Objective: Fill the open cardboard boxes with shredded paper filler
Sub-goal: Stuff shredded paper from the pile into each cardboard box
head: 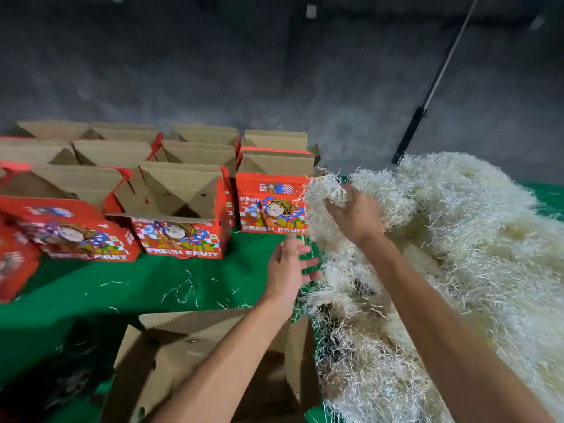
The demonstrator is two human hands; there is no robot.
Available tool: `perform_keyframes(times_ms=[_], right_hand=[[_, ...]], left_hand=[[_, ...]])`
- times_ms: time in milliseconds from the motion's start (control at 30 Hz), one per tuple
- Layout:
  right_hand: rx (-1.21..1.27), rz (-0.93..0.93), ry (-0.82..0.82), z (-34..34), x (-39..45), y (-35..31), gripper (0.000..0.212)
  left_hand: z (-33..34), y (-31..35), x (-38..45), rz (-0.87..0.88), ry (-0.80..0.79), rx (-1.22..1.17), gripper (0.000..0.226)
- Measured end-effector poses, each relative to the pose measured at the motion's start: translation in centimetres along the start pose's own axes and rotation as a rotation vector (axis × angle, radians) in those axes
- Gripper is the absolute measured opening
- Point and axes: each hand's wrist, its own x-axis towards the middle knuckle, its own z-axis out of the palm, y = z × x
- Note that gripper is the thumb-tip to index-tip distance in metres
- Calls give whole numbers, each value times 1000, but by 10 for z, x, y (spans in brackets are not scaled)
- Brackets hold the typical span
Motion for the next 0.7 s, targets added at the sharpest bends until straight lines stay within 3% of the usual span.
perform_keyframes(times_ms=[133, 233, 300, 367, 433, 467, 567, 667, 700], right_hand=[[349, 4, 44, -3, -11, -76, 56], [710, 54, 49, 4, -26, -134, 41], [925, 96, 34, 13, -47, -165, 32], [1009, 109, -18, 31, -77, -186, 37], [1005, 157, -77, 53, -116, -196, 64], [969, 167, -54, 64, -138, -197, 68], [668, 40, 101, 99, -202, -190, 42], [451, 29, 1, 128, -252, -180, 81], [388, 35, -22, 135, -260, -174, 75]], left_hand=[[-48, 27, -17, -77, 90, -195, 45], [-79, 42, -36, -141, 128, -317, 58], [-102, 49, -46, -145, 64, -419, 73], [-126, 52, -52, -153, -42, -542, 71], [-147, 50, -60, -180, -109, -609, 63], [-157, 47, -64, -205, -98, -608, 61], [-179, 21, -78, -223, -13, -505, 67], [-193, -8, -94, -222, 61, -274, 70], [-198, -14, -96, -206, 67, -199, 68]])
